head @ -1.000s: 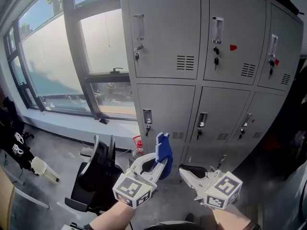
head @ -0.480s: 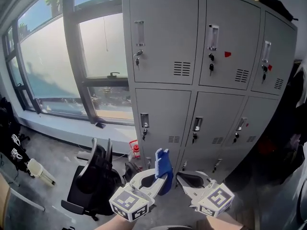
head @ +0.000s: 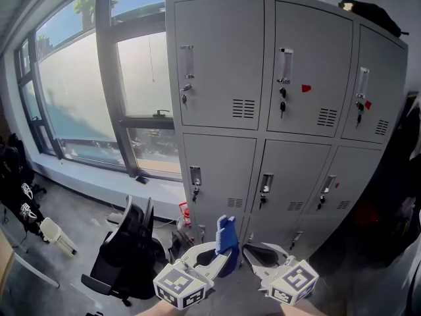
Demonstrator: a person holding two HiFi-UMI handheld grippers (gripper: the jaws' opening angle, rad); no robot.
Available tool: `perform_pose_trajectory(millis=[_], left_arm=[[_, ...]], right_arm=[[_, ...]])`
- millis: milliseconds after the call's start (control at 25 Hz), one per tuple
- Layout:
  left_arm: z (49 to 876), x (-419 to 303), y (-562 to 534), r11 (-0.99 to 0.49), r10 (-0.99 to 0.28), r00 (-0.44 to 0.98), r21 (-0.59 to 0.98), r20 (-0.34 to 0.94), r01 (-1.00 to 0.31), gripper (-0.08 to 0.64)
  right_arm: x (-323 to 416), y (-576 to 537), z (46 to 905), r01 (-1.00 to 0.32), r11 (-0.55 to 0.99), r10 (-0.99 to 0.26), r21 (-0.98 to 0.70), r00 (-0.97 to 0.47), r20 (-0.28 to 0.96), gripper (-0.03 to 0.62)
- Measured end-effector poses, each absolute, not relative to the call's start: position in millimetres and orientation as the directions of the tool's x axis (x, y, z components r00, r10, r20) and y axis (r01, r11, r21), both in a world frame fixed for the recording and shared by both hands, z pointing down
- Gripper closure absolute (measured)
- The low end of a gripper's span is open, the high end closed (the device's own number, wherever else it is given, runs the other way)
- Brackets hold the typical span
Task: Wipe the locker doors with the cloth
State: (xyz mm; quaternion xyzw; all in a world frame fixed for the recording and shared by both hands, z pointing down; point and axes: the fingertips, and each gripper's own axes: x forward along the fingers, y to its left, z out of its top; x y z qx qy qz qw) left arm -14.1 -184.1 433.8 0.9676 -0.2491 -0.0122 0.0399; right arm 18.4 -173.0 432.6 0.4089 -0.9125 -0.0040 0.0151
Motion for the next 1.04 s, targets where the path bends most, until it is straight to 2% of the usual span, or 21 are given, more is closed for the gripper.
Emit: perform_pose_trajectory(millis=[1040], left_arm=[[433.4, -13.7, -172.7, -0.880, -0.469, 0.883, 0.090, -0.006, -0.467, 0.500]], right_arm=[[17.4, -162.7, 438.6, -0.759, 0.651, -0.758, -0.016, -0.651, 0.046, 0.588]])
